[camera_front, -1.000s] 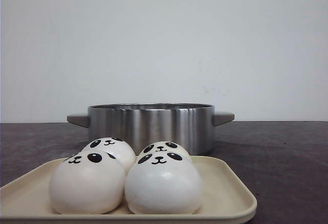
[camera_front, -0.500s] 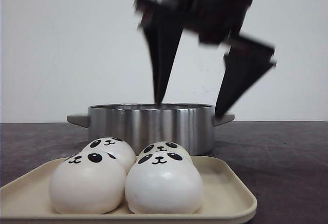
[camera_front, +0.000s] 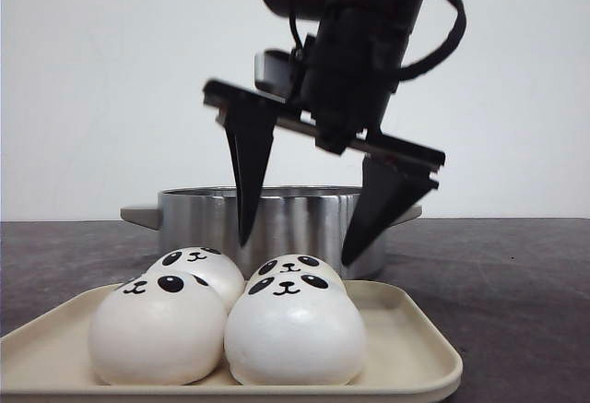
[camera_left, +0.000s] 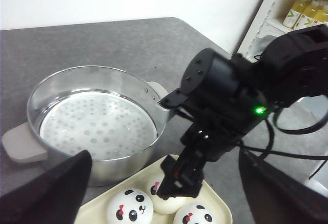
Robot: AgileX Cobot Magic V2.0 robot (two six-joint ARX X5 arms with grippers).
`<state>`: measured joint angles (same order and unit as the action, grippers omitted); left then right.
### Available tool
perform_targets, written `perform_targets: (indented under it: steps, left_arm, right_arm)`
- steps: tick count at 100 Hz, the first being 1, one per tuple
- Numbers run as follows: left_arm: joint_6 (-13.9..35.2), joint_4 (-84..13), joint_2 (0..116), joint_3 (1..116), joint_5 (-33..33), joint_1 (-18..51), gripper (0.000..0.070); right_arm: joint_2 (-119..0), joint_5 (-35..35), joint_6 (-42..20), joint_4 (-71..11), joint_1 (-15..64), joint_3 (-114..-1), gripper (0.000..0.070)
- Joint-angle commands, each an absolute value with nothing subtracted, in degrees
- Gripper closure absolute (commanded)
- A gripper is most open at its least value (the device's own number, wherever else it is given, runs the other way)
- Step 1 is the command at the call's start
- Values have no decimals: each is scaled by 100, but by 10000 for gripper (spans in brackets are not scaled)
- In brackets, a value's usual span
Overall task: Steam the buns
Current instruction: 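Lower the right gripper onto the back panda bun nearest it and grasp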
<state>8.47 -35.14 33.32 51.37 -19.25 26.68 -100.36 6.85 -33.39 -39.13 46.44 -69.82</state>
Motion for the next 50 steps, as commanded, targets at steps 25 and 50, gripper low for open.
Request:
perform_targets:
  steps: [25, 50]
  left_arm:
    - [805, -3474, 3361, 5205, -1887, 2714, 144]
    - [805, -3472, 3358, 5205, -1859, 2714, 144]
  right_arm:
    - [-10637, 652, -3562, -3924, 4670, -7061, 352]
    - [-10366, 556, -3551, -4014, 4707, -7107, 694]
